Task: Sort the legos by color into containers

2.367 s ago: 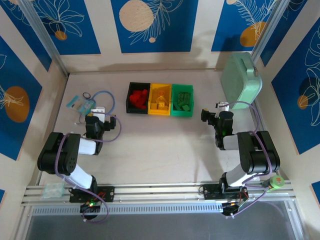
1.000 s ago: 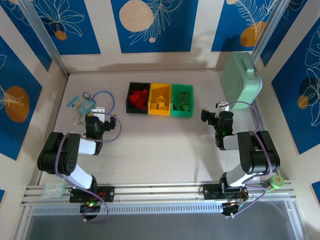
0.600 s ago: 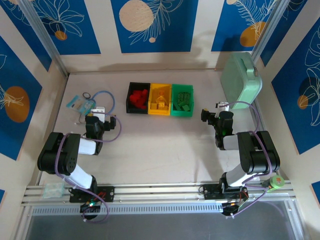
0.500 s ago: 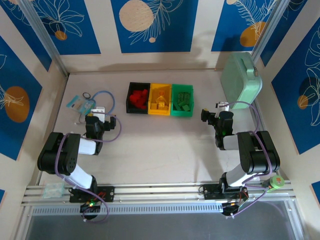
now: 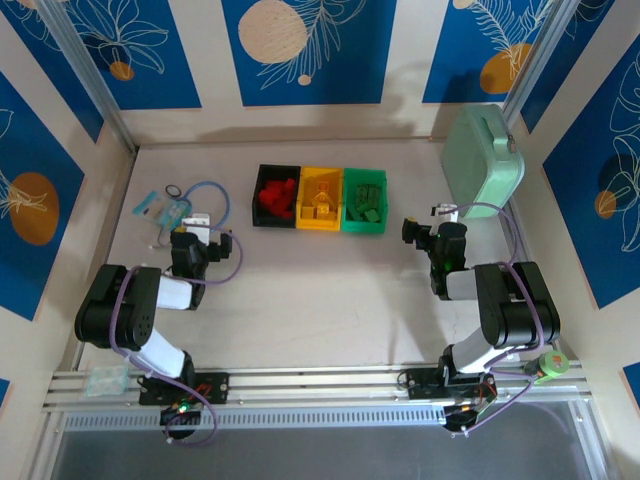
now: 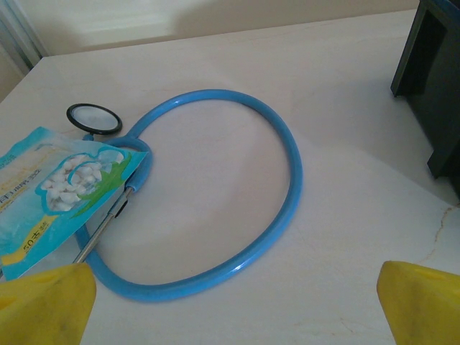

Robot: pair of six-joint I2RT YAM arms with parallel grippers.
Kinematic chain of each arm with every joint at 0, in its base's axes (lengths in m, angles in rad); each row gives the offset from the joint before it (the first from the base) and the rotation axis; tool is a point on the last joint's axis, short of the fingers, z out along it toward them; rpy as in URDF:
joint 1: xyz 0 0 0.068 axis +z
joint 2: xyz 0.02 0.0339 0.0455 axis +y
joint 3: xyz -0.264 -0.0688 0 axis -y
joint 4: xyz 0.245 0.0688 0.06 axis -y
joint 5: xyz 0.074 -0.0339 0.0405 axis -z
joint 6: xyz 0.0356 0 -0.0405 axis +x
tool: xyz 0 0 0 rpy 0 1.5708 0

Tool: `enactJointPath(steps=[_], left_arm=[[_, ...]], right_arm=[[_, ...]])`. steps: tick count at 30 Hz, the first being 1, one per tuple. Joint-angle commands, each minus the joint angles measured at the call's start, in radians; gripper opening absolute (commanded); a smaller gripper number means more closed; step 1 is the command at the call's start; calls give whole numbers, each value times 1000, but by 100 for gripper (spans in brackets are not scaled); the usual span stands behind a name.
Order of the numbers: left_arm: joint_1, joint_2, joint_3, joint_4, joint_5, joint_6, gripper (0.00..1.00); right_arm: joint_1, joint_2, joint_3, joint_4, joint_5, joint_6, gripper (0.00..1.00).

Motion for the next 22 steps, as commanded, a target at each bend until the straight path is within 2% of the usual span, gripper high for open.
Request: enactJointPath(steps=[1, 17, 22], left_arm=[[2, -14, 14, 1, 18, 8, 100], [4, -14, 15, -1, 25, 8, 100], [2, -16, 17, -8, 89, 32, 100]], right_arm=[[2, -16, 3, -1, -12, 11, 99], [2, -14, 9, -9, -12, 11, 99], [2, -16, 4, -4, -15, 10, 99]])
